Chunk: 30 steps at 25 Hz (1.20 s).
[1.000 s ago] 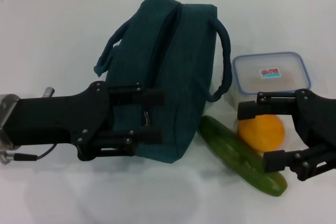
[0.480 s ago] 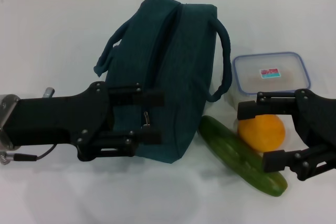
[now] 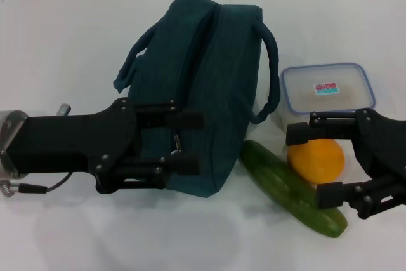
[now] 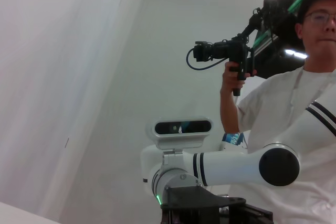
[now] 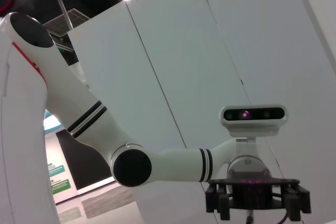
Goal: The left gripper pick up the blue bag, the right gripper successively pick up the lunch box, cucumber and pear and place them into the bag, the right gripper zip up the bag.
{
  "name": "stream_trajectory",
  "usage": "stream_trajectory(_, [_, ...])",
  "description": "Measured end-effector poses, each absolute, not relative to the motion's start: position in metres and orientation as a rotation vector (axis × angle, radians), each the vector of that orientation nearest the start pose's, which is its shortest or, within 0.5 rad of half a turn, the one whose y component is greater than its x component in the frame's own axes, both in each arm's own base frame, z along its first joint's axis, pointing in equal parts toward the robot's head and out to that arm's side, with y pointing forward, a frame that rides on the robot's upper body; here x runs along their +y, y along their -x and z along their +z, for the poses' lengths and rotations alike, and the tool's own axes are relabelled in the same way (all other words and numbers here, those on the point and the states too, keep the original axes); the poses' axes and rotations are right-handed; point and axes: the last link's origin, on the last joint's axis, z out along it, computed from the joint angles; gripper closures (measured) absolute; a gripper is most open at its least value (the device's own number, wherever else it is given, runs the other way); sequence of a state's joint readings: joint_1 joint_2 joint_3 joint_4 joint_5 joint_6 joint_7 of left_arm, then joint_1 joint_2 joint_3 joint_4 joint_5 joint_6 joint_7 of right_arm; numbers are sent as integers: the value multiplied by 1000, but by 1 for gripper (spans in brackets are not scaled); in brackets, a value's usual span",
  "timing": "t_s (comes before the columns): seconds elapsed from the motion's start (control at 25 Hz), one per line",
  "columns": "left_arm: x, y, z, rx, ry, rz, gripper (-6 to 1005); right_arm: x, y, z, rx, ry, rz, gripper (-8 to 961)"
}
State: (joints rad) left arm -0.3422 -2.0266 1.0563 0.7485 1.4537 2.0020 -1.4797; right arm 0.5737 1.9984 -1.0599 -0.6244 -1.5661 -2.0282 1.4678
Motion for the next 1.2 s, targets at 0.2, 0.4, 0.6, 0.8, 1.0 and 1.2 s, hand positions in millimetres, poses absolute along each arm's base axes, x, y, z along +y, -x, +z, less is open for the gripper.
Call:
stream_trajectory(0.2, [252, 222, 32, -488, 2925, -1397, 340, 284, -188, 21, 353, 3166, 1301, 82])
stream_trajectory(0.4, [252, 222, 32, -489, 2925, -1399, 340, 283, -189, 21, 351, 3163, 1299, 83])
stream_trajectory(0.6, [252, 222, 32, -491, 2923, -1401, 341, 282, -190, 19, 346, 3169, 1293, 84])
stream_trajectory(0.8, [252, 222, 32, -491, 2922, -1401, 341, 282, -191, 19, 350, 3169, 1292, 84])
stream_trajectory(1.0, [257, 220, 35, -537, 2910, -1401, 342, 281, -192, 19, 356, 3167, 1292, 85])
stream_trajectory(1.2, [286, 216, 55, -728, 2856, -1298, 343, 279, -195, 19, 364, 3160, 1290, 86])
